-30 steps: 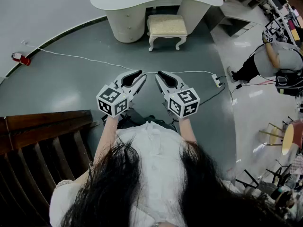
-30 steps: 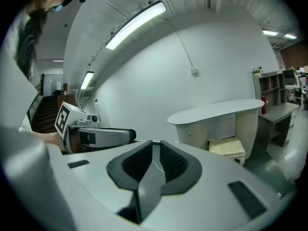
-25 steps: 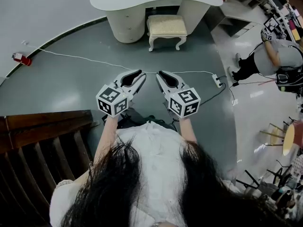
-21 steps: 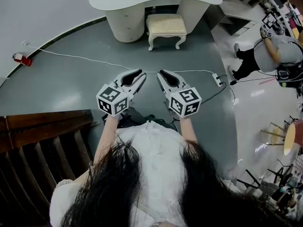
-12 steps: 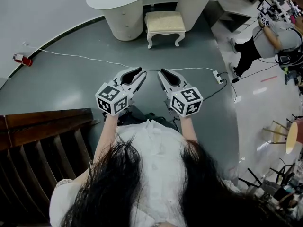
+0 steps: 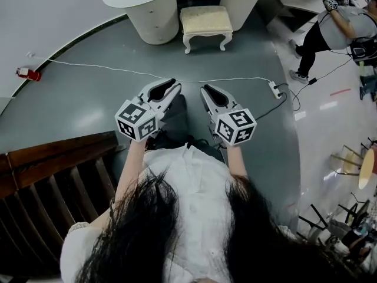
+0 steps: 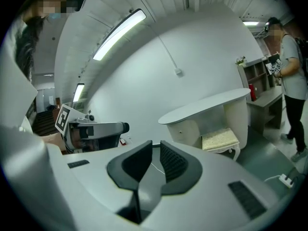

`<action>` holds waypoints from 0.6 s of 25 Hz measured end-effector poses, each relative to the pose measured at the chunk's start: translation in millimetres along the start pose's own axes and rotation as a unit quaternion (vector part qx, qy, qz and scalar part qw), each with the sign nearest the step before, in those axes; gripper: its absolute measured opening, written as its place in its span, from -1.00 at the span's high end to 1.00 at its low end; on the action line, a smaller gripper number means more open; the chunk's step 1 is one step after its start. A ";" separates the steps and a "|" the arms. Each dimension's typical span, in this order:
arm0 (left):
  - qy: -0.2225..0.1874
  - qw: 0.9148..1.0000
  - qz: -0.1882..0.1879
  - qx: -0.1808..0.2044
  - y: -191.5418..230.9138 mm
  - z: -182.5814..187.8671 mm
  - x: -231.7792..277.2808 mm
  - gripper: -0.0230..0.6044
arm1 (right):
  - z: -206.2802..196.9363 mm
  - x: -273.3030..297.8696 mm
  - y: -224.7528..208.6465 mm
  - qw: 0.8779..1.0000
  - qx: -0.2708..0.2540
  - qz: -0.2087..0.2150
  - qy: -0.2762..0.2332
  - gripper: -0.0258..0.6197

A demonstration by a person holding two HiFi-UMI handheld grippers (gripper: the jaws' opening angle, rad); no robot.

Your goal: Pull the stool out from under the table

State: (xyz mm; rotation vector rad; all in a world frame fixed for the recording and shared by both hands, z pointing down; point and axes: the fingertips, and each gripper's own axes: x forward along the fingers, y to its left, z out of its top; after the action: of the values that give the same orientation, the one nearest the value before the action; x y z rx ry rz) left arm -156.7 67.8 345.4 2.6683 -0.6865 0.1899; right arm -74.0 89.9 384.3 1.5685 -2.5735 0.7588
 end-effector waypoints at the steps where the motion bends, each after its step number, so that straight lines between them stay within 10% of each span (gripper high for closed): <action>1: 0.004 1.000 -0.002 -0.001 4.9 0.0 5.0 0.61 | 0.2 2.7 -4.6 1.000 0.004 -0.004 0.001 0.73; 15: 0.035 0.999 -0.033 -0.011 112.1 33.4 120.6 0.61 | 47.6 81.9 -108.8 0.997 0.025 -0.062 0.025 0.73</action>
State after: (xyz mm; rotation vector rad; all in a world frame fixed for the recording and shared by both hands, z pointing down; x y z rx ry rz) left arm -105.1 -88.8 377.7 2.6456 -0.5749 0.2542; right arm -12.0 -38.3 407.0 1.6813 -2.4146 0.8455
